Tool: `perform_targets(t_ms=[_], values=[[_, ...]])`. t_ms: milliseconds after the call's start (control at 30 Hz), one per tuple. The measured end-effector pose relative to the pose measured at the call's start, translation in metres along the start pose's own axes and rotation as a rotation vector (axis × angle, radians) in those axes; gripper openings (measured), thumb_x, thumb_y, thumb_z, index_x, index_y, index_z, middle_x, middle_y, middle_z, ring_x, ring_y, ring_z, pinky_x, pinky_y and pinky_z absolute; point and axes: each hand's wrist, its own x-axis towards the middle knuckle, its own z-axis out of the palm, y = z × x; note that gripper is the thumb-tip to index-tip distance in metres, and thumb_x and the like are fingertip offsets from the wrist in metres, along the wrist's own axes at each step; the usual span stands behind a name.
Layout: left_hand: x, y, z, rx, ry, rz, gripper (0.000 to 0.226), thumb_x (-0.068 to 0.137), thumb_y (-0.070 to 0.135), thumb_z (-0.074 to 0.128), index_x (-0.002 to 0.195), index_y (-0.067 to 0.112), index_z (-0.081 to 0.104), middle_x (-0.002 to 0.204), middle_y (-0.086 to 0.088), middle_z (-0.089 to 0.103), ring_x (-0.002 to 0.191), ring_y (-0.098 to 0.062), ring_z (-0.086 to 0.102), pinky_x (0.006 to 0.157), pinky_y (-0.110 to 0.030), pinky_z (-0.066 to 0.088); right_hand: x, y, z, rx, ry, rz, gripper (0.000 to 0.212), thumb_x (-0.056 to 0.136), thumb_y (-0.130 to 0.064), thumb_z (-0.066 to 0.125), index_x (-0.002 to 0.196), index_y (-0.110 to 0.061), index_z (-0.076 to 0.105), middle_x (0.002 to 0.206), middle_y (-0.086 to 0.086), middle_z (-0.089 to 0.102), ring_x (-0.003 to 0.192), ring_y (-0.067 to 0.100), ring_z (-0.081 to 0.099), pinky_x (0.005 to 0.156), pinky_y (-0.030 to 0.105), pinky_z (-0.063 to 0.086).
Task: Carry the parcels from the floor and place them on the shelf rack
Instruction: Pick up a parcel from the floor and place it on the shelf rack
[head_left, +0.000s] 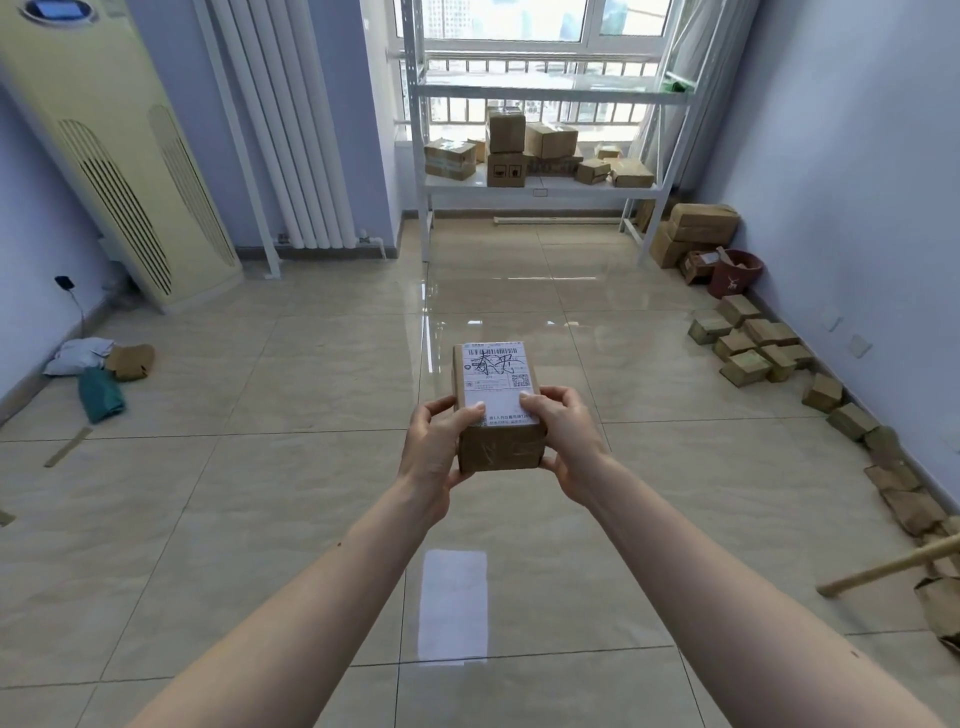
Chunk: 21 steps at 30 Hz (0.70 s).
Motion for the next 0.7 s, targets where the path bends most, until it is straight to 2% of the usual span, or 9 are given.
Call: perform_targets(t_ms=[67, 233, 367, 467, 600, 700], values=[[0.025, 0.008, 0.005, -0.004, 0.007, 0.004, 0.050, 0.082, 0.021, 0.075, 0.124, 0.019, 0.050, 0.116, -0.008, 0.070, 0.112, -0.028, 0.066, 0.086, -0.048, 0.058, 0.025, -0.008, 0.005, -0.010, -0.006, -0.001, 0.032, 0.092, -0.021, 0.066, 0.120, -0.017, 0.051, 0.111, 0.009, 0.069, 0.093, 0.022, 0.069, 0.089, 0.051, 0.057], [0.098, 0.037, 0.015, -0.024, 0.003, 0.018, 0.050, 0.083, 0.024, 0.076, 0.125, 0.016, 0.050, 0.120, -0.009, 0.070, 0.112, -0.027, 0.067, 0.075, -0.041, 0.056, 0.096, -0.033, 0.022, 0.001, -0.008, -0.020, 0.030, 0.091, -0.020, 0.067, 0.117, -0.018, 0.053, 0.111, 0.009, 0.070, 0.093, 0.023, 0.069, 0.090, 0.053, 0.057], [0.157, 0.066, 0.021, -0.023, -0.011, 0.022, 0.052, 0.083, 0.028, 0.076, 0.126, 0.016, 0.050, 0.123, -0.008, 0.069, 0.114, -0.027, 0.067, 0.073, -0.039, 0.055, 0.151, -0.057, 0.041, 0.009, 0.015, -0.038, 0.024, 0.090, -0.023, 0.069, 0.111, -0.022, 0.055, 0.119, 0.013, 0.070, 0.109, 0.030, 0.069, 0.094, 0.056, 0.057], [0.201, 0.085, 0.029, -0.018, -0.016, 0.016, 0.051, 0.084, 0.027, 0.075, 0.126, 0.016, 0.050, 0.122, -0.008, 0.068, 0.114, -0.027, 0.066, 0.072, -0.039, 0.055, 0.191, -0.073, 0.051, 0.023, 0.037, -0.041, 0.026, 0.090, -0.023, 0.069, 0.112, -0.022, 0.056, 0.120, 0.013, 0.070, 0.112, 0.031, 0.068, 0.095, 0.055, 0.056], [0.259, 0.104, 0.046, -0.006, -0.027, 0.009, 0.050, 0.085, 0.025, 0.074, 0.127, 0.015, 0.049, 0.118, -0.006, 0.070, 0.115, -0.028, 0.067, 0.077, -0.040, 0.056, 0.245, -0.092, 0.056, 0.031, 0.058, -0.040, 0.035, 0.091, -0.022, 0.068, 0.123, -0.017, 0.055, 0.118, 0.011, 0.070, 0.101, 0.025, 0.068, 0.091, 0.052, 0.057], [0.303, 0.116, 0.058, -0.004, -0.037, 0.005, 0.047, 0.086, 0.024, 0.074, 0.125, 0.016, 0.049, 0.121, -0.006, 0.069, 0.115, -0.028, 0.066, 0.080, -0.042, 0.057, 0.289, -0.105, 0.058, 0.022, 0.062, -0.032, 0.035, 0.091, -0.023, 0.067, 0.123, -0.019, 0.055, 0.113, 0.007, 0.071, 0.096, 0.021, 0.068, 0.090, 0.052, 0.056]])
